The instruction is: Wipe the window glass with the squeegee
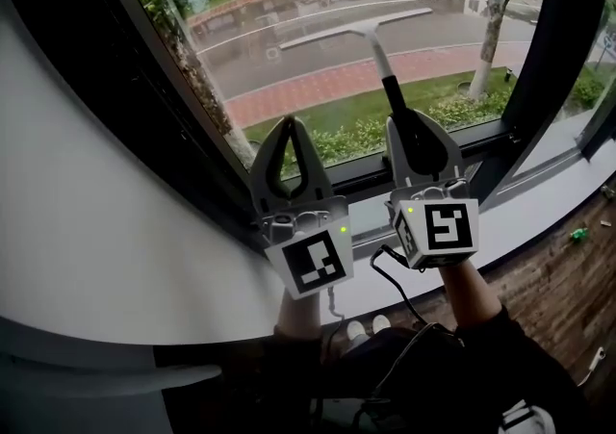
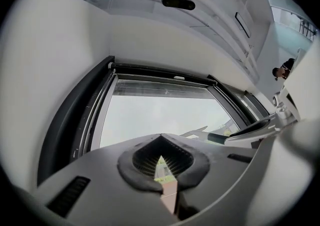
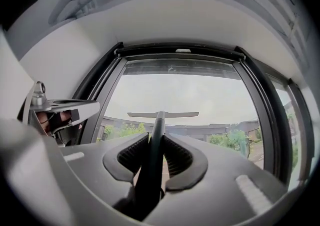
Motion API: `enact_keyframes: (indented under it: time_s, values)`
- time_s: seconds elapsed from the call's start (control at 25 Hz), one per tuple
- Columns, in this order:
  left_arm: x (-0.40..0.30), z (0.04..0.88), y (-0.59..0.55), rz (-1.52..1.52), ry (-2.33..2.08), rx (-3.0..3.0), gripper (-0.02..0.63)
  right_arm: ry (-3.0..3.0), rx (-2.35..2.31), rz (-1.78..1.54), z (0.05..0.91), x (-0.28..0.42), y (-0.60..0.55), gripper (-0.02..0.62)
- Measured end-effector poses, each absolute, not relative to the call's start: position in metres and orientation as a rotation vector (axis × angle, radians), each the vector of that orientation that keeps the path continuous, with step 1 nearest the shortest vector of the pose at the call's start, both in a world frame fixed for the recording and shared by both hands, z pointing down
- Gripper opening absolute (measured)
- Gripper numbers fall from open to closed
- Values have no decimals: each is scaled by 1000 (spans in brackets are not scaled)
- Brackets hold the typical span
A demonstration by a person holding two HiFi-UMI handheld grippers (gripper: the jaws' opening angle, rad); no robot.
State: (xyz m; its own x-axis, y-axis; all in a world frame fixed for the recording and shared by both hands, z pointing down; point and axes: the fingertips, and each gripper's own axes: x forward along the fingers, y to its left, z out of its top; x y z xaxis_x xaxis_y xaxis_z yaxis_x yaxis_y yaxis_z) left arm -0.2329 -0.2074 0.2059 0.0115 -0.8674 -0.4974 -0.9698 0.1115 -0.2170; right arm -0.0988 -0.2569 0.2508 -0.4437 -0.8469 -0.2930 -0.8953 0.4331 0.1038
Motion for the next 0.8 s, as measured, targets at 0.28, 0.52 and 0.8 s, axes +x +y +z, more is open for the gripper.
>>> enact_keyframes:
  time_s: [0.28, 0.52, 0.8]
  values:
    - [-233, 230, -204, 235, 1920, -1798, 0, 2543, -1583, 291, 291, -94, -254, 95]
    - [-234, 244, -199, 251, 1958, -1814, 0, 2585, -1630, 208, 320, -92, -251, 95]
    - [-235, 264, -196, 211, 1987, -1830, 0, 2652, -1658, 130, 356, -94, -248, 95]
